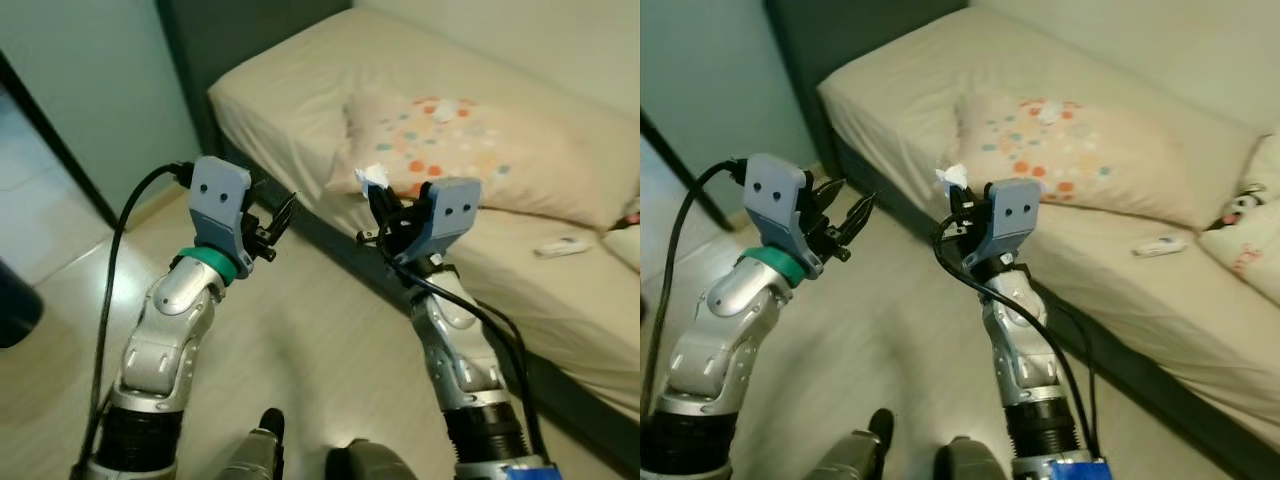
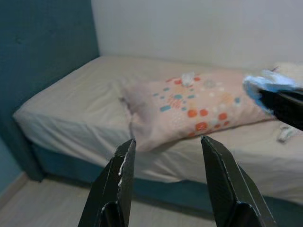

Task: Clean up the room

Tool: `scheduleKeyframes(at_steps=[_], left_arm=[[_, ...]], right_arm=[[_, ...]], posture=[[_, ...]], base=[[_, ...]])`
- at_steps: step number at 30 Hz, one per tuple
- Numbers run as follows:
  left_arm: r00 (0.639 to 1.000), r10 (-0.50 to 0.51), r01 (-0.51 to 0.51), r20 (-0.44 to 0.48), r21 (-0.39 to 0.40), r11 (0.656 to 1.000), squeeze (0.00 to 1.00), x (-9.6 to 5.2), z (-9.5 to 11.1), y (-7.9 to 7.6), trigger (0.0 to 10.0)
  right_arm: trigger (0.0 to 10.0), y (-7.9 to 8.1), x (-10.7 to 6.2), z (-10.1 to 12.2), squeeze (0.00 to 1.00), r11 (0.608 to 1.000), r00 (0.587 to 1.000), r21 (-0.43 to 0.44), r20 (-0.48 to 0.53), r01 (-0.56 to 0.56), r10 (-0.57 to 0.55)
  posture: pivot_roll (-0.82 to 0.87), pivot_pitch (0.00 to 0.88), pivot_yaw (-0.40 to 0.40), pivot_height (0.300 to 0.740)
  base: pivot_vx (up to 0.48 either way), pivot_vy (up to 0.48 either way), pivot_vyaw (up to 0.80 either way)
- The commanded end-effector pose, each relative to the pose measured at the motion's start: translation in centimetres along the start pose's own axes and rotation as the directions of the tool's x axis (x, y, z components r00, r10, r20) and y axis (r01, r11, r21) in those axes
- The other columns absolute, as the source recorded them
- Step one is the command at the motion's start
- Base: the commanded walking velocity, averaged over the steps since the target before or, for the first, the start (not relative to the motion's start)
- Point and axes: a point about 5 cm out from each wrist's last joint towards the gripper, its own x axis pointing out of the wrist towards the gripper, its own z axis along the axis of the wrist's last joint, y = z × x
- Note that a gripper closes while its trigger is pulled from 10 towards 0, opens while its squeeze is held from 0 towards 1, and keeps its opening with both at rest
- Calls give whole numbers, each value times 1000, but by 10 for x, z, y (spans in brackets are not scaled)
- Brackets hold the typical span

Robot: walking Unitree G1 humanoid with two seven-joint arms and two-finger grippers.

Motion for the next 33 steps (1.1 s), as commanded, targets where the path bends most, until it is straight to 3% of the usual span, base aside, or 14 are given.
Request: scheduleKeyframes(at_steps=[1, 26, 33], left_arm=[[999, 16, -15, -31, 5, 1000, 0, -3, -7, 3, 10000], [995, 85, -83, -58, 50, 995, 0, -4, -16, 10, 10000], [966, 187, -167, -179, 120, 979, 0, -18, -56, 23, 10000]], right_arm=[[10000, 3, -2, -4, 0, 1000, 1000, 17, -17, -8, 9], [10000, 7, -2, -5, 0, 999, 999, 22, -21, -41, 41], [10000, 4, -10, -25, 0, 999, 995, 44, -102, -5, 9]], posture=[[-14, 93, -13, 740], [-14, 96, -11, 740], [-17, 93, -11, 740]], base=[[0, 0, 744], [0, 0, 738], [0, 0, 725]])
